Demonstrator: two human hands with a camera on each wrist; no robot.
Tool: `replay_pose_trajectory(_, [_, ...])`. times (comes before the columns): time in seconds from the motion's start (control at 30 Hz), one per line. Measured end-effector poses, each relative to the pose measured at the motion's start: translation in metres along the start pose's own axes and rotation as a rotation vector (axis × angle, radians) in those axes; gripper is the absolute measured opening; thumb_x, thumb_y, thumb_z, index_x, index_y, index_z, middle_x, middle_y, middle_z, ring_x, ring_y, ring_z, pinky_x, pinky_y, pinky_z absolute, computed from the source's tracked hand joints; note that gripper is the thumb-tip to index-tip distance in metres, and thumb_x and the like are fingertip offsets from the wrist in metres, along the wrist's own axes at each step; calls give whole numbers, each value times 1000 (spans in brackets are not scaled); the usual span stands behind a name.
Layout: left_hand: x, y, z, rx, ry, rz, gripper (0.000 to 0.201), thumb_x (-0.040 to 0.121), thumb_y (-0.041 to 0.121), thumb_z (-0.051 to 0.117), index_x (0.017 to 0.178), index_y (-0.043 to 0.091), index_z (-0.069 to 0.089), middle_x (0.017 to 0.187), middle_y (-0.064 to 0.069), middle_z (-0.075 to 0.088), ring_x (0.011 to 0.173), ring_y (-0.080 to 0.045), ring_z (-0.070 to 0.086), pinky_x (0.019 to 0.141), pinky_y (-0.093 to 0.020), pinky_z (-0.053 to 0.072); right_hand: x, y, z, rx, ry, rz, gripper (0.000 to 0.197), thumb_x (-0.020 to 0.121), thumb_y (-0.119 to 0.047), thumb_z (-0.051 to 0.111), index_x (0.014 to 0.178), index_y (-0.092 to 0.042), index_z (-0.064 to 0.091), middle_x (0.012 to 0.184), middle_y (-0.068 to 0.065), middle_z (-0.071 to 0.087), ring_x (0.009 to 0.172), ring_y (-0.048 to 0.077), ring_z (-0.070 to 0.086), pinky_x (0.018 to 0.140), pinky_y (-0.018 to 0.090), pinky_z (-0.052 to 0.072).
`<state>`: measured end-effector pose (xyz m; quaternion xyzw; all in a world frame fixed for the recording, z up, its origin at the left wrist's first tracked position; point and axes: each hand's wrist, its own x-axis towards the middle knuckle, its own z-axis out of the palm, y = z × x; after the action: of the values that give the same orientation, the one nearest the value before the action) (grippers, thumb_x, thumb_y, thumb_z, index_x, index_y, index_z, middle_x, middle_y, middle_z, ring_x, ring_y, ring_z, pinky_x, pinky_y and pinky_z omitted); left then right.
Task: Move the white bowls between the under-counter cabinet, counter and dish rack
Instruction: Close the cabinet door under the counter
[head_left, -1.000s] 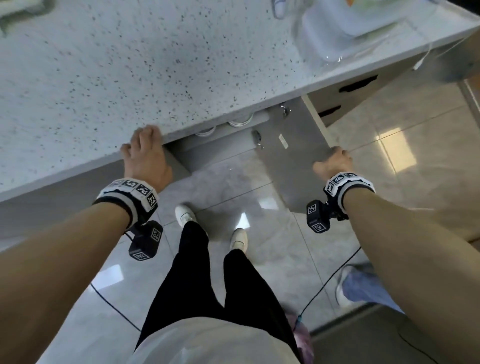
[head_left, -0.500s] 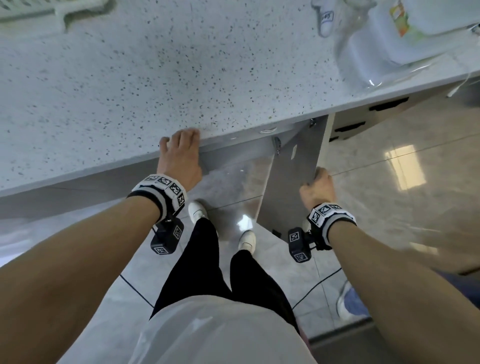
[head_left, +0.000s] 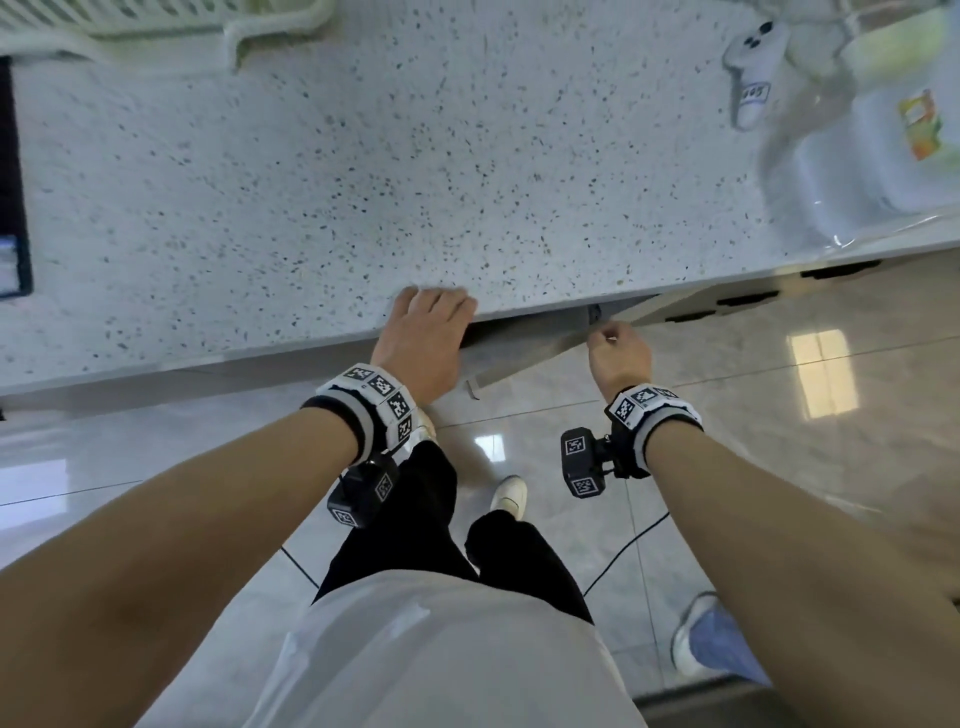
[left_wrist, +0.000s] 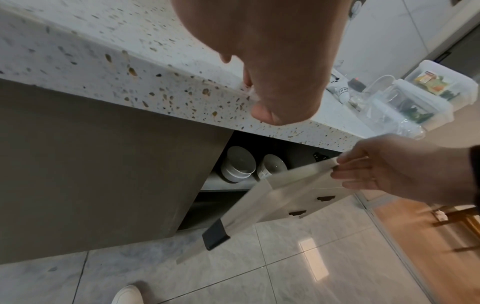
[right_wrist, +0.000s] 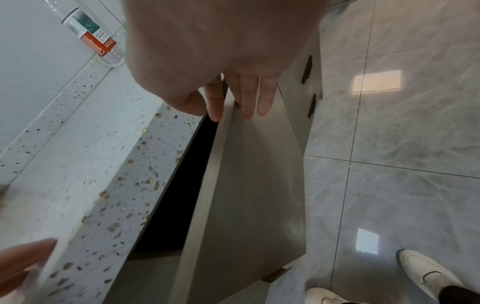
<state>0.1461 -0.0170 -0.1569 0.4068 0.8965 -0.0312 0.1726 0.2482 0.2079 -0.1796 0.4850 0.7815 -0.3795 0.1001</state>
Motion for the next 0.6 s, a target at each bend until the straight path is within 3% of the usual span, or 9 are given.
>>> replay_pose_trajectory(0.07, [1,-5,-1,-1,10,20,66,85,22,56,147,17,33,154,-3,36,140,-26,34,120,-49,20,6,-5,4,44,-12,1,30,96,-17,47,119,-4,60,112,13,62,101,26,55,88,29,39])
replay_pose_trajectory(0.23, [1,-9,-3,-2,-24,38,65,87,25,56,147,18,33,155,-2,35,141,-25,32,122,-50,15,15,-9,11,117,-26,-34,13,92,-13,47,94,-13,60,95,6,60,88,22,52,80,30,39])
replay_pose_trajectory(0.37, [0,-7,-7,-3,-22,34,62,88,24,54,146,17,33,153,-2,35,141,-25,33,121,-50,16,14,-12,5,133,-100,-57,24,90,-7,44,95,-14,66,102,8,63,93,21,54,83,30,41])
replay_pose_trajectory(0.47, [-2,-3,-11,-11,-37,18,63,89,23,53,148,17,31,156,-1,31,143,-24,29,122,-50,15,13,-13,-3,85,-137,-77,26,91,-7,43,98,-14,68,116,10,66,108,25,57,97,33,43])
replay_pose_trajectory(0.53, [-2,-2,-14,-30,-48,7,62,89,22,52,147,18,31,157,-1,30,144,-23,28,122,-50,15,12,-16,-9,-30,-183,-112,27,95,-12,45,108,-8,68,119,10,67,113,26,58,97,31,42])
replay_pose_trajectory(0.6, [-4,1,-17,-61,-67,-20,61,89,22,52,147,18,33,158,-2,28,146,-23,26,122,-49,16,11,-17,-13,-173,-249,-184,27,95,-18,46,108,-9,68,111,9,69,106,28,63,93,34,47])
